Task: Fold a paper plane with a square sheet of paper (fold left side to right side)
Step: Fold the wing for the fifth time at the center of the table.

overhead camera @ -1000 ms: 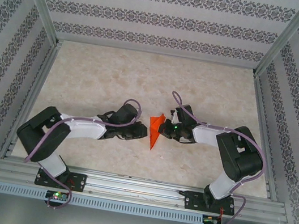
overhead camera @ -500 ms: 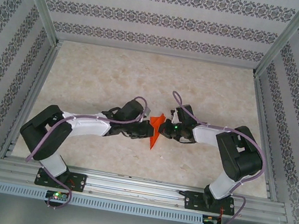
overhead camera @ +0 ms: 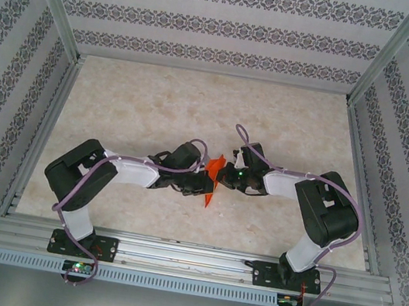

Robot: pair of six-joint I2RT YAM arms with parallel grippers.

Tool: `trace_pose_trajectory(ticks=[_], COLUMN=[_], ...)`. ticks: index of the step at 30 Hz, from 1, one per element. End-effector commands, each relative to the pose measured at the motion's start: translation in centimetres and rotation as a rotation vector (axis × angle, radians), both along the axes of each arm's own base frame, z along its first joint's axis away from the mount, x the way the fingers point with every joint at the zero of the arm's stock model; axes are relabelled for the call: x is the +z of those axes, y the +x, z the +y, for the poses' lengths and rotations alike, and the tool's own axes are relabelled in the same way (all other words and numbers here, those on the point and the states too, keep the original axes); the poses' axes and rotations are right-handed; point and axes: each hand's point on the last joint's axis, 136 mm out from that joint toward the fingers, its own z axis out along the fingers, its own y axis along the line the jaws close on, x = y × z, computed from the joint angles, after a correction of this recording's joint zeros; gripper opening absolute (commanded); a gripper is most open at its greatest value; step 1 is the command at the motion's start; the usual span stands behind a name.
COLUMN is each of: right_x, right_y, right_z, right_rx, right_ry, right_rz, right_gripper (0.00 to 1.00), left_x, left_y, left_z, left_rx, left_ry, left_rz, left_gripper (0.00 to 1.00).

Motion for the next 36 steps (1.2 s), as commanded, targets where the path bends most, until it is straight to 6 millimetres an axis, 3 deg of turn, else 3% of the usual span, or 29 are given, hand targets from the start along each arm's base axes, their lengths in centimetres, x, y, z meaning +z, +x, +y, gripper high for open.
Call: trace_pose_trajectory(ticks=[1,29,36], right_x=[-3.4,-3.9,-3.8], right_y=[-2.1,-2.3,-2.3], right_z=[-1.9,-2.1,-2.1], right_rx=[-0.008,-0.014,-0.014], right_ry=[-0.107,-0.122,-0.121], right_rz=[0.103,0.126,0.128], right_gripper=[0.00,0.00,0.00], left_x=[-0.7,-3.5,-5.2], left_y=[-0.7,-1.5,-2.0], left_z=[-0.4,-0.9,-0.5], left_rx=[-0.011,0.000,-0.005], left_ry=[-0.017,0.014,0.079], left_rz=[0.018,0.054,0.071], left_gripper=[0.10,0.10,0.11])
